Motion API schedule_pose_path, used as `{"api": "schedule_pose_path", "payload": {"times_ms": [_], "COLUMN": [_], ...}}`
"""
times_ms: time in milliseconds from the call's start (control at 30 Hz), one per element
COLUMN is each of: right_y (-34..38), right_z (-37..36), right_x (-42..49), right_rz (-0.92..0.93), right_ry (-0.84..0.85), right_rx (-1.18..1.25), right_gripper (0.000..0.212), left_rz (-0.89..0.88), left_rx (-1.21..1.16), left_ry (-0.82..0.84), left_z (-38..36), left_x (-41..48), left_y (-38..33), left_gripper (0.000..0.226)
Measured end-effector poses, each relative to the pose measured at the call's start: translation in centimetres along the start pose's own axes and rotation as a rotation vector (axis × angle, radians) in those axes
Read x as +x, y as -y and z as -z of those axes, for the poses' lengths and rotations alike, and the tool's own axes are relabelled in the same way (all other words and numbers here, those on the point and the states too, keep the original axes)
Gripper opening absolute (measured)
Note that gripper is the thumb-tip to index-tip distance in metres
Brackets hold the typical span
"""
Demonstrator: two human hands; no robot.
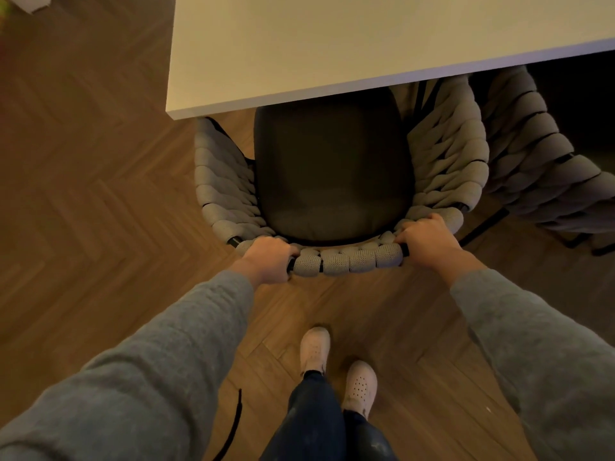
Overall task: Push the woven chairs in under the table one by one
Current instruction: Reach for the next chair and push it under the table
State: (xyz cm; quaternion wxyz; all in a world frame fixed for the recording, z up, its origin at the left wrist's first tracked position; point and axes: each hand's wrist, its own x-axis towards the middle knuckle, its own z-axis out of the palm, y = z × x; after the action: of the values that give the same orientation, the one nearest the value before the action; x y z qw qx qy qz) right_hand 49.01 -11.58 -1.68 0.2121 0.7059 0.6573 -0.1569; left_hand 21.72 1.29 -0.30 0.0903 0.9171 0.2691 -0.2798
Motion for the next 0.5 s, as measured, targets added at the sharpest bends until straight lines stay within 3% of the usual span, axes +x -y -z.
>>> {"api": "schedule_pose_path", "payload": {"times_ms": [500], "right_y": [0.96], "right_z": [0.29], "right_x": [-0.58], "right_rz": [-0.055], "right_ry": [-0.003], "right_rx": [0.005], "right_gripper": [0.015], "left_rz": [0.014], "left_rx": [0.016], "left_ry": [0.031], "left_z": [0.13], "left_x": [-0.34], "left_y": [0.12], "left_gripper": [0.02]}}
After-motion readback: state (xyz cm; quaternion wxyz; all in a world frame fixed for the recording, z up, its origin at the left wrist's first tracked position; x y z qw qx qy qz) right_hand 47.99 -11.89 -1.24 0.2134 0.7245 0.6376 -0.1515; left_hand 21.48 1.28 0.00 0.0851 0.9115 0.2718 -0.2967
